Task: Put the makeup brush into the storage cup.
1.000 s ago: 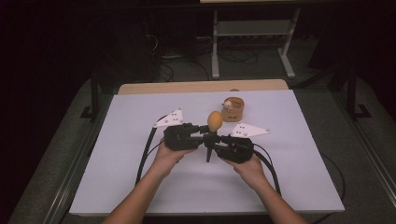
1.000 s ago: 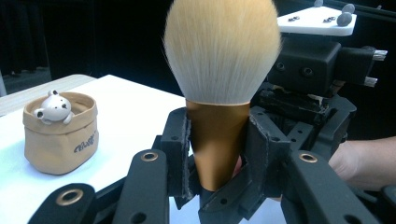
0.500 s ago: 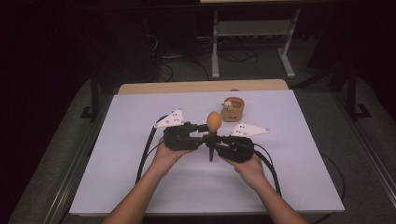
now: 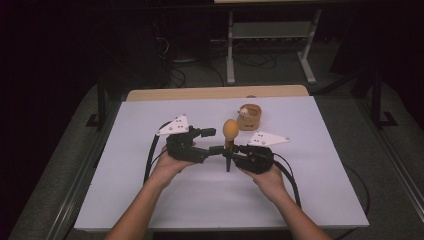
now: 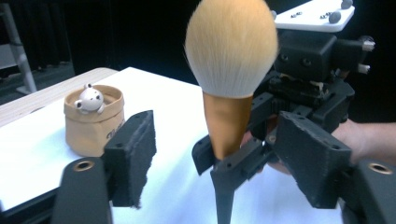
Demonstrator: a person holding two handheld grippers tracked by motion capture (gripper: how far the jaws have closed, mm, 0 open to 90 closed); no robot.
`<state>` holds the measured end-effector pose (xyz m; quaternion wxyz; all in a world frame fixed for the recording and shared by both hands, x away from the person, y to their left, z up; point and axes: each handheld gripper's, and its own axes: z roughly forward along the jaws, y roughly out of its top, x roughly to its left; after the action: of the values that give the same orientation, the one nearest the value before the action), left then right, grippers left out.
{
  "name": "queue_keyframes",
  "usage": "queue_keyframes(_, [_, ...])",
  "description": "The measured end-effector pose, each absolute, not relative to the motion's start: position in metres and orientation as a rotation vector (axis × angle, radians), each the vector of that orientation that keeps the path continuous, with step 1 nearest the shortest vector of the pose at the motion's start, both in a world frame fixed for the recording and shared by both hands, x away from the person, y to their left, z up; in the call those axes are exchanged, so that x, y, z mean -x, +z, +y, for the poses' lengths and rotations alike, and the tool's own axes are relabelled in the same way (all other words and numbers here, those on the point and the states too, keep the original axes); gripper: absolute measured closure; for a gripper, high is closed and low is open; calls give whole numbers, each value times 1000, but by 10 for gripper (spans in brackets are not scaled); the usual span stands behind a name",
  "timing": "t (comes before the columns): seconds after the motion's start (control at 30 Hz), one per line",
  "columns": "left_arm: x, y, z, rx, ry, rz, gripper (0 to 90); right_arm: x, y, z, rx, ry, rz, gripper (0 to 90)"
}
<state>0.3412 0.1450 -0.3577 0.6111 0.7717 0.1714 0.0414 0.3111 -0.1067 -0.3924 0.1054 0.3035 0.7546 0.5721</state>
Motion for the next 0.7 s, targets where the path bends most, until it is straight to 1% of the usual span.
queue_keyframes(0.07, [-340,-357,146,-1793,104,396,253,-311,-392,-107,-890,1684,2221,718])
queue_keyframes(0.1, [-339,-357,148,-1805,108,398,253,-311,-392,-107,-893,1681,2222,718])
queue_keyframes(0.13, [-338,-356,150,-1806,112,401,220,-311,-392,-108,-891,1677,2223,718])
queue_keyframes(0.43, [-330,-358,171,-1802,161,431,116,-312,-391,-111,-873,1657,2223,718])
queue_keyframes(0.7, [-317,-364,191,-1789,187,463,97,-311,-390,-114,-874,1639,2217,718])
